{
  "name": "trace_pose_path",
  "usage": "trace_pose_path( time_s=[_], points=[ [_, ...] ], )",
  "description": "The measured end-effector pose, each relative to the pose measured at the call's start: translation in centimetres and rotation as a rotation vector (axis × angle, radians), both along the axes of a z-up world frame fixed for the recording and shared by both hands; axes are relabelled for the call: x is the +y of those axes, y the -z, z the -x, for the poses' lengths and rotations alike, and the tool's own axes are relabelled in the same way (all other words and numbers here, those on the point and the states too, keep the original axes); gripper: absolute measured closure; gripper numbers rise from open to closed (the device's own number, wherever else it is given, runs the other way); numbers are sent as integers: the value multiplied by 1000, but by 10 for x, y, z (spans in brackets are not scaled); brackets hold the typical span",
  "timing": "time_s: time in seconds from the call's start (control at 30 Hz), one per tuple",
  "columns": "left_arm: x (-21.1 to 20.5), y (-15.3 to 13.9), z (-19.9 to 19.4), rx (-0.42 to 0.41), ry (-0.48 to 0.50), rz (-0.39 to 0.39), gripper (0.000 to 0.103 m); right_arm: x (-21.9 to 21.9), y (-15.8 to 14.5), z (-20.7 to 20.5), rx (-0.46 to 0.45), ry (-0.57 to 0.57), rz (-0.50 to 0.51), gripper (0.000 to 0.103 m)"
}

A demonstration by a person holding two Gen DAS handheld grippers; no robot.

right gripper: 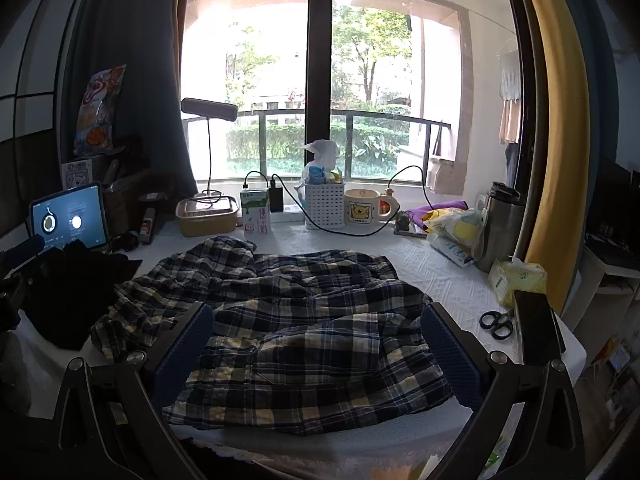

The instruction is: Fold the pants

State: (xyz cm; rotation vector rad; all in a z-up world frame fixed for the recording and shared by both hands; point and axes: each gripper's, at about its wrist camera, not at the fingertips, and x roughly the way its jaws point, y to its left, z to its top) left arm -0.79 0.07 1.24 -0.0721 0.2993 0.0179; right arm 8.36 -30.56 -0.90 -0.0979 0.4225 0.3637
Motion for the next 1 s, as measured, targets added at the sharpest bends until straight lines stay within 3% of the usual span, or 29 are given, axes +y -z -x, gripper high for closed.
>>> trace_pose_path(
  time_s=[1.0],
  points=[
    [1,-4,2,-3,2,-16,5,0,-8,3,-3,-1,-1,0]
  ],
)
